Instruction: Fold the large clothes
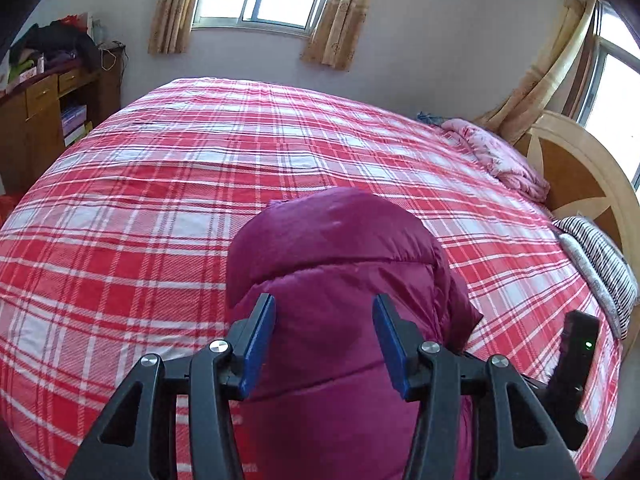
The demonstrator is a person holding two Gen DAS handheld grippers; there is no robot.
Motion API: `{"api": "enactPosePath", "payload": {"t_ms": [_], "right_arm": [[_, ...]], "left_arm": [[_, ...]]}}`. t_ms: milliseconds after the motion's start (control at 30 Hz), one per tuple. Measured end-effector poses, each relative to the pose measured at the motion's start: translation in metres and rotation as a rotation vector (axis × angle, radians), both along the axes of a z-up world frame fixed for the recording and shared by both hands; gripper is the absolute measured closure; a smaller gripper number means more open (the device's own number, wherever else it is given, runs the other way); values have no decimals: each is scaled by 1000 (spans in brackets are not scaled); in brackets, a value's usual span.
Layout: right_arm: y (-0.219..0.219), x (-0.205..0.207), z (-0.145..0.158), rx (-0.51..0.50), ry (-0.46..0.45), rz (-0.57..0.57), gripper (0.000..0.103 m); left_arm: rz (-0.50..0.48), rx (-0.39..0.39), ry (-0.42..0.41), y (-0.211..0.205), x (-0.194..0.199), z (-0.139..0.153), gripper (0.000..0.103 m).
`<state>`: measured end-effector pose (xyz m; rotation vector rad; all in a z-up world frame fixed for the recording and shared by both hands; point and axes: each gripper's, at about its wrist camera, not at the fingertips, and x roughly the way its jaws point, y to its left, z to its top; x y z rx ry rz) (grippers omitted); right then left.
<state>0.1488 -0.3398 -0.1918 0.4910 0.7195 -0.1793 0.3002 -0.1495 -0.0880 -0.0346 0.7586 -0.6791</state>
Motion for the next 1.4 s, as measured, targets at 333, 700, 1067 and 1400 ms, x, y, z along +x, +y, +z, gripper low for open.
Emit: {"api": "enactPosePath", "payload": {"t_ms": [333,700,1067,1400], "right_arm": [[-15,7,-8,68,-13,34,78],[-24,13,27,-22,63,85,76],[-4,93,63,-230,68,74,77],[-20,107,9,-200,110,52,79]], "left_arm": [[60,116,48,-21,26,-55,26],[113,223,-12,-34,21,-61,17],[124,269,-46,-39,19,-61,17],[150,323,-65,-52,26,-67,12]]}}
